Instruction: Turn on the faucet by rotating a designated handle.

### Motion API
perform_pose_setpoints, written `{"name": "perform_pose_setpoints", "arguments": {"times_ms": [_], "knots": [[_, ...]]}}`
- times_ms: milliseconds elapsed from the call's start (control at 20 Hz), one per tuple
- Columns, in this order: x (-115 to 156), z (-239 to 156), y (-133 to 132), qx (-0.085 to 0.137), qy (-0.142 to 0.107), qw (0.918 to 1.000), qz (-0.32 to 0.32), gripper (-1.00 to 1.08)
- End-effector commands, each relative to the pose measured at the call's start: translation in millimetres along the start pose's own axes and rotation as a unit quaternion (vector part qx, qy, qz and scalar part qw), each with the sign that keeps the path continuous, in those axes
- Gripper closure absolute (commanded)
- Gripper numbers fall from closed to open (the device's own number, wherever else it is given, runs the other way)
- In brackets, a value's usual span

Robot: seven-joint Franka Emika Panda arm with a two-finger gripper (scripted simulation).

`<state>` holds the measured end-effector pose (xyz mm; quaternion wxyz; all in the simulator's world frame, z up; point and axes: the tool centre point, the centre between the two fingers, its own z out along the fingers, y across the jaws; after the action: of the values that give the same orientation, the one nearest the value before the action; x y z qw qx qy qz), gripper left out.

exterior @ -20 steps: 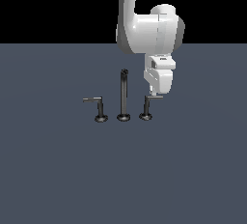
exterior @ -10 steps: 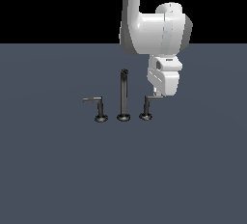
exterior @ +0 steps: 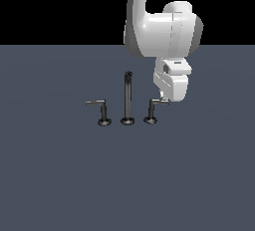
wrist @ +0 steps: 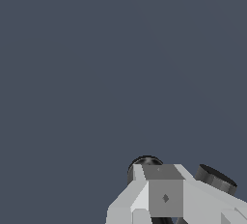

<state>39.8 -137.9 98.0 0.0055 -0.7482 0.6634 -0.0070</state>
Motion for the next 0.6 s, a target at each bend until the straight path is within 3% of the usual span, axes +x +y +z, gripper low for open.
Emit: {"name": "perform_pose_setpoints", "arguments": {"times_ms": [0, 550], "knots": [[-2.2, -0.1, 12.0, -0.005, -0.002, 1.0, 0.001, 1.08], [-6.1, -0.8, 45.4, -0.008, -0.002, 1.0, 0.004, 1.08]]}}
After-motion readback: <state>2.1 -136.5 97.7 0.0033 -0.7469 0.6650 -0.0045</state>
